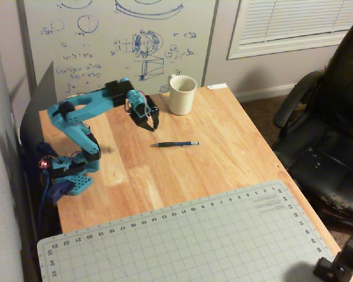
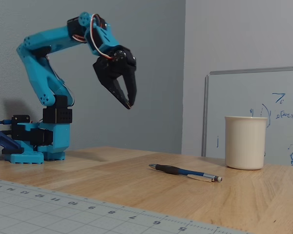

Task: Touch the pen.

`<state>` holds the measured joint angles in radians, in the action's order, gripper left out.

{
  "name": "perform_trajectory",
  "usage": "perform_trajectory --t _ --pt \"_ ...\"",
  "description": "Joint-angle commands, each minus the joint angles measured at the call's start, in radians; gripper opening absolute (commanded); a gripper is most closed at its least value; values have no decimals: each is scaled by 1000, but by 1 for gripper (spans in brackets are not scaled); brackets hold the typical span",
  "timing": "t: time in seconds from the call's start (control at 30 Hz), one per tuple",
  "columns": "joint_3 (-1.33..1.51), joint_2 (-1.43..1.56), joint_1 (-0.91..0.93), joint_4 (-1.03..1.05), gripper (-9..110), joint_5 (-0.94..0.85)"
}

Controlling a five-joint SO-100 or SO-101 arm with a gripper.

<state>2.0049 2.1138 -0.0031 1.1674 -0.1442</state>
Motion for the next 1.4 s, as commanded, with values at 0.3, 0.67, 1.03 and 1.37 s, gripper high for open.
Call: perform_trajectory --t 0.3,0.67,1.03,1.37 --pt "-393 -417 -55 -14 1 2" --pt "-658 -759 -69 -14 1 2" --pt "-816 -996 -114 -14 1 2" --pt "-830 -1052 -104 -14 1 2"
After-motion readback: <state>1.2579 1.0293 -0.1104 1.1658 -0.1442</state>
